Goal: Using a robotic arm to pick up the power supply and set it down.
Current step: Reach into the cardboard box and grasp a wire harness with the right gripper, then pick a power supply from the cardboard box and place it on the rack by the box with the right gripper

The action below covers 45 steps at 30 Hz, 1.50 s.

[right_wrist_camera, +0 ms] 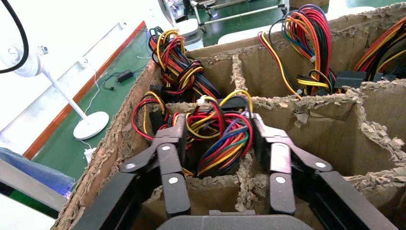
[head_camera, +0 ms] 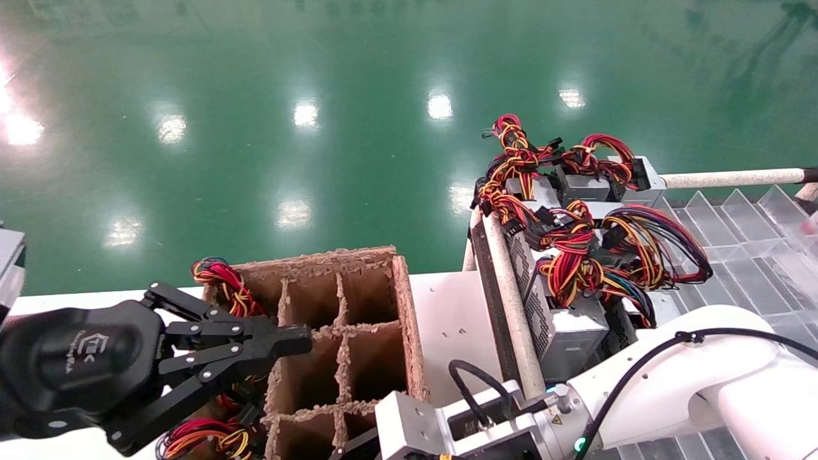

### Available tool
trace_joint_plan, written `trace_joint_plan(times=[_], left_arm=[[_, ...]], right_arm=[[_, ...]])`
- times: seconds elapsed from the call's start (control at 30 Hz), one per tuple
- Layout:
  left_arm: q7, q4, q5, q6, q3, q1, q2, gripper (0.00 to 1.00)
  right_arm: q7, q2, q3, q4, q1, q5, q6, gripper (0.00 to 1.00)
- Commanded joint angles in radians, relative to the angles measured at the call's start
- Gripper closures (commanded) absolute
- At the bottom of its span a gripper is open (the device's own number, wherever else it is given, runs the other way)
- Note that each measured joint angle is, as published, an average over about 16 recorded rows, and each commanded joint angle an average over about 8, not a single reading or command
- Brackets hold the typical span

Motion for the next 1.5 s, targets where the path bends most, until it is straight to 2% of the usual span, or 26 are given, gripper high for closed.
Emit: trace_joint_plan(times=[0.03, 0.63, 1.0, 1.23, 1.5], left_arm=[[0.000, 0.000, 0.000, 0.000, 0.000, 0.000, 0.000, 1.00], [0.000, 0.000, 0.000, 0.000, 0.000, 0.000, 0.000, 1.00], [0.000, 0.000, 0.000, 0.000, 0.000, 0.000, 0.000, 1.00], [0.000, 0.000, 0.000, 0.000, 0.000, 0.000, 0.000, 1.00], [0.000, 0.000, 0.000, 0.000, 0.000, 0.000, 0.000, 1.00]], right_arm=[[-0.008, 0.001, -0.013, -0.006, 0.005, 0.010, 0.001, 1.00], [-0.052, 0.024, -0.075, 0.012, 0.030, 0.128, 0.001, 1.00], [-0.019, 0.132, -0.078, 0.180, 0.052, 0.266, 0.006, 1.00], [0.019, 0.214, -0.041, 0.309, 0.071, 0.393, 0.014, 1.00], [0.058, 0.283, 0.008, 0.382, 0.128, 0.511, 0.011, 1.00]])
